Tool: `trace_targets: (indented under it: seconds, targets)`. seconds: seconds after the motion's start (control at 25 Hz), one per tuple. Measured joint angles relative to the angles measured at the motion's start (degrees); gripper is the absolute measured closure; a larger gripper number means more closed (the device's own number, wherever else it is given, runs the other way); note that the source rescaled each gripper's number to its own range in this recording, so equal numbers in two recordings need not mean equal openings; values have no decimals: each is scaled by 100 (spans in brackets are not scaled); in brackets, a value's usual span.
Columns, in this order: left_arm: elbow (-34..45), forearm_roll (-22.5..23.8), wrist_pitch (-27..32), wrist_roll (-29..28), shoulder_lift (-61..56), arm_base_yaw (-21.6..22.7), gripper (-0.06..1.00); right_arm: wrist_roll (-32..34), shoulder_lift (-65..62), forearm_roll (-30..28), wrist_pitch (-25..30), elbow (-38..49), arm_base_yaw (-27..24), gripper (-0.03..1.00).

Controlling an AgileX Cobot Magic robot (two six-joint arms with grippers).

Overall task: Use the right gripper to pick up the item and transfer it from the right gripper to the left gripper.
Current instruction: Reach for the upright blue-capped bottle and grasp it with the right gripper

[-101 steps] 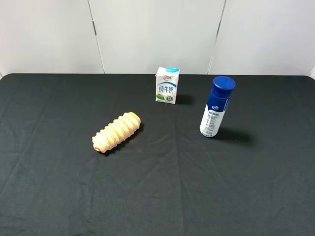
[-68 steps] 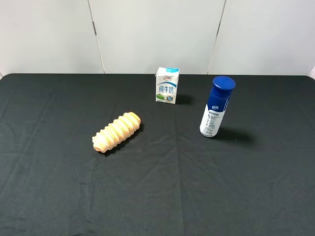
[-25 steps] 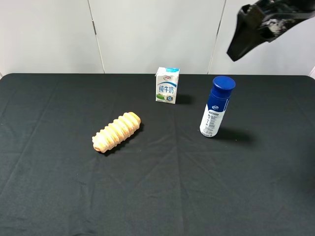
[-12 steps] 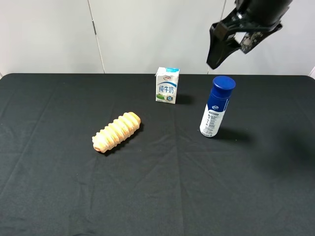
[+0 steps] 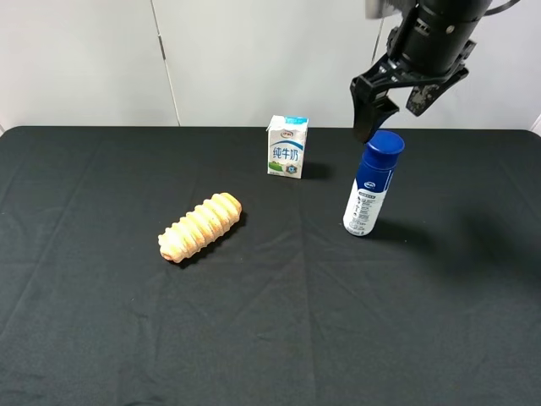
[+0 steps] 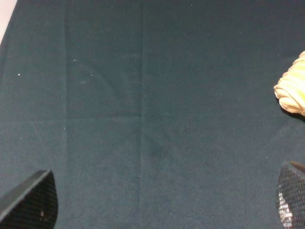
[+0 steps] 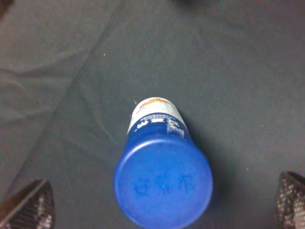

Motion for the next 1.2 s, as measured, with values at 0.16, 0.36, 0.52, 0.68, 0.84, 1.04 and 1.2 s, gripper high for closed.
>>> trace_targets:
  seconds: [0.16, 0.36, 0.52, 0.68, 0.84, 1.04, 1.2]
  targets:
    - [0, 0, 0, 0, 0, 0, 12, 24, 169, -20, 0, -6, 0, -3]
    - [0, 0, 0, 0, 0, 0, 12, 26, 373, -20, -5, -16, 0, -3]
    - [0, 0, 0, 0, 0, 0, 12, 21, 466, -37, -5, -16, 0, -3]
    - [0, 0, 0, 0, 0, 0, 12, 3, 629, -37, -5, -23, 0, -3]
    - [0, 0, 0, 0, 0, 0, 12, -3, 779, -25, -5, -23, 0, -3]
    - [0, 0, 0, 0, 0, 0, 12, -20, 924, -19, 0, -23, 0, -3]
    - [11, 0, -6, 0, 0, 0, 12, -20, 1029, -19, 0, -23, 0, -3]
